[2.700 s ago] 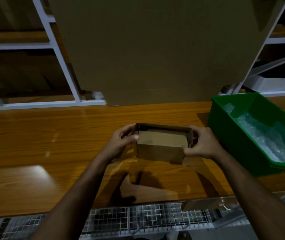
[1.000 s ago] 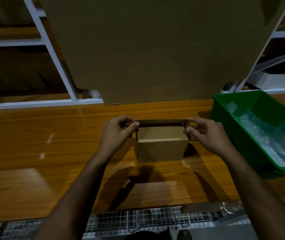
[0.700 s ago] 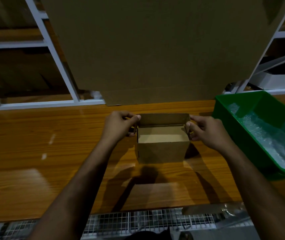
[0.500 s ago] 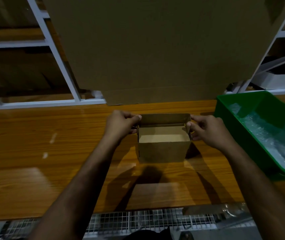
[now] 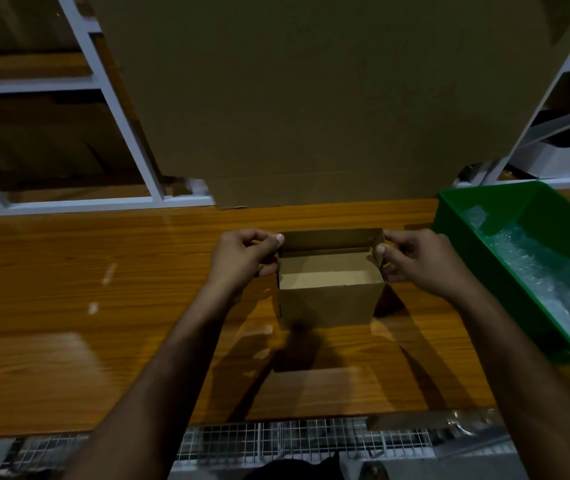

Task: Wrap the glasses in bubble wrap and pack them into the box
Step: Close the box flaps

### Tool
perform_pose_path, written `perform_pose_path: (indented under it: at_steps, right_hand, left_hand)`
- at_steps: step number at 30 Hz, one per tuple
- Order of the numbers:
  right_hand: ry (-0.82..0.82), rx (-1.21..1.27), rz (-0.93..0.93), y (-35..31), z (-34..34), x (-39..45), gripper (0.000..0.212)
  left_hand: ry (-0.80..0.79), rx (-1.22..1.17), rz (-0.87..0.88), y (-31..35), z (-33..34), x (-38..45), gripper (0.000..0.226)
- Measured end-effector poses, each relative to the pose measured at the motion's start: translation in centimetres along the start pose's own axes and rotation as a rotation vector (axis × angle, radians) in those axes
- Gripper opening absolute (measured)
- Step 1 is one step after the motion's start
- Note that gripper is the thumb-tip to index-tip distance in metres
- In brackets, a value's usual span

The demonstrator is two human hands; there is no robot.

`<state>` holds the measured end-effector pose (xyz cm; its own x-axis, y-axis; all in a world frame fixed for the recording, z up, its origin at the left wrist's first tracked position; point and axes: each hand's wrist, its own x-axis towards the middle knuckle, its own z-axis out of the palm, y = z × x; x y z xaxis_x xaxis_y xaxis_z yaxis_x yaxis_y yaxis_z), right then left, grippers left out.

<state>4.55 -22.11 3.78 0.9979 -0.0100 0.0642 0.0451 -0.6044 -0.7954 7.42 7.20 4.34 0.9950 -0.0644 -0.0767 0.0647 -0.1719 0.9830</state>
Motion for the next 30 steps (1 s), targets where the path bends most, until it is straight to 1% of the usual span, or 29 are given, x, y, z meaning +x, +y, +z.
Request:
perform_pose_path:
  at_steps: [4, 7, 10, 12, 13, 15, 18, 21, 23, 25, 28, 30]
  right_hand:
    - [0.01, 0.076, 0.023, 0.4, -0.1, -0.5, 0.041]
    - [-0.025, 0.183, -0.001, 1.4, -0.3, -1.2, 0.038]
    - [-0.08, 0.228, -0.022, 1.9, -0.5, -1.7, 0.04]
    - [-0.101, 0.243, -0.044, 2.0, -0.4, -2.0, 0.041]
    - [-0.094, 0.247, -0.055, 2.1, -0.3, -2.1, 0.04]
    - [-0.063, 0.287, -0.049, 2.4, 0.2, -2.4, 0.036]
    - [-0.003, 0.423, 0.03, 3.1, 1.6, -3.0, 0.021]
    - [0.049, 0.46, 0.062, 3.7, 2.8, -3.3, 0.016]
    - [0.021, 0.484, 0.096, 3.8, 2.7, -3.1, 0.024]
    - [-0.048, 0.533, 0.162, 3.3, 2.3, -2.7, 0.036]
    - [-0.212, 0.553, 0.268, 1.9, 1.4, -2.4, 0.053]
    - [-0.299, 0.524, 0.244, 1.4, 0.8, -2.2, 0.06]
  left_hand:
    - [-0.034, 0.171, 0.102, -1.0, -0.5, -0.2, 0.013]
    - [-0.064, 0.265, 0.189, -2.4, -0.8, -0.7, 0.02]
    - [-0.146, 0.216, 0.229, -3.5, -1.1, -1.4, 0.037]
    - [-0.214, 0.141, 0.218, -4.3, -1.2, -1.8, 0.054]
    - [-0.228, 0.128, 0.206, -4.8, -1.2, -1.9, 0.058]
    - [-0.22, 0.157, 0.205, -6.0, -0.9, -2.1, 0.059]
    - [-0.179, 0.226, 0.252, -7.5, -0.1, -2.2, 0.056]
    - [-0.181, 0.184, 0.247, -7.8, 0.3, -2.0, 0.055]
    - [-0.201, 0.195, 0.244, -7.5, 0.2, -1.6, 0.05]
    - [-0.222, 0.227, 0.235, -7.1, 0.0, -1.4, 0.046]
    - [-0.206, 0.253, 0.252, -6.8, -0.1, -1.3, 0.045]
    - [-0.177, 0.253, 0.292, -7.1, 0.0, -1.3, 0.047]
